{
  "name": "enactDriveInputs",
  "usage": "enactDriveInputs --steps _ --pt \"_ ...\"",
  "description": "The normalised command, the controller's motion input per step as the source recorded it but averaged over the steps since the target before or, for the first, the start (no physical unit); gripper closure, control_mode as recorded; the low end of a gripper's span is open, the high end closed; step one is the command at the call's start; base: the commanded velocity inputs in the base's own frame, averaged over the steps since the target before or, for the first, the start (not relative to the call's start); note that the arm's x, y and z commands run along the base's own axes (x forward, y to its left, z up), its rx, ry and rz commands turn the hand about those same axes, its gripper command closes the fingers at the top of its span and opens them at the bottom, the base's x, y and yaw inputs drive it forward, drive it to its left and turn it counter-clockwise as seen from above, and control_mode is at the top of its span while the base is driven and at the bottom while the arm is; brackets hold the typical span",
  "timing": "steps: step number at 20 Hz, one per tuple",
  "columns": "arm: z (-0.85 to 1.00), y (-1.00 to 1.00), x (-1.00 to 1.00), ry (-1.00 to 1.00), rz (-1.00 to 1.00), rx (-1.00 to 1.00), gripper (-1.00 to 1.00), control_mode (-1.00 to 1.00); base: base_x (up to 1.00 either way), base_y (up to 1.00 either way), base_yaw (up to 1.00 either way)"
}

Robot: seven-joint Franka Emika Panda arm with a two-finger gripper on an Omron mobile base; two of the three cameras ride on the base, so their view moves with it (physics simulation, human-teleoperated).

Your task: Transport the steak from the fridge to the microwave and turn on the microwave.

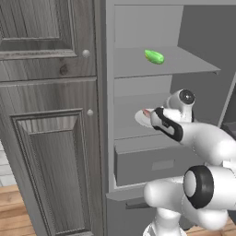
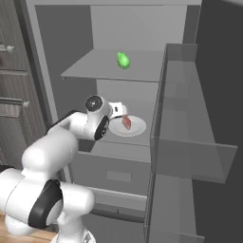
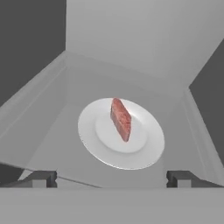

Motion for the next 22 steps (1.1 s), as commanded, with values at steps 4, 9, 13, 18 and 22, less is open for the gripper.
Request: enactDriveInputs --steps 4,9,13,18,22 --pt "-0.19 -0.19 0.28 0.01 0.00 -0.01 -1.00 -1.00 0.00 0.00 0.00" --pt "-0.20 -0.15 0.14 0.00 0.00 0.00 -1.00 -1.00 0.00 0.00 0.00" --pt "-0.17 -0.10 0.12 0.00 0.00 0.01 -1.00 -1.00 0.00 0.00 0.00" --pt "-0.04 -0.01 0.11 0.00 0.00 0.04 -1.00 -1.00 0.00 0.00 0.00" --pt "-0.01 -0.03 0.14 0.02 0.00 0.08 -1.00 -1.00 0.00 0.00 0.00"
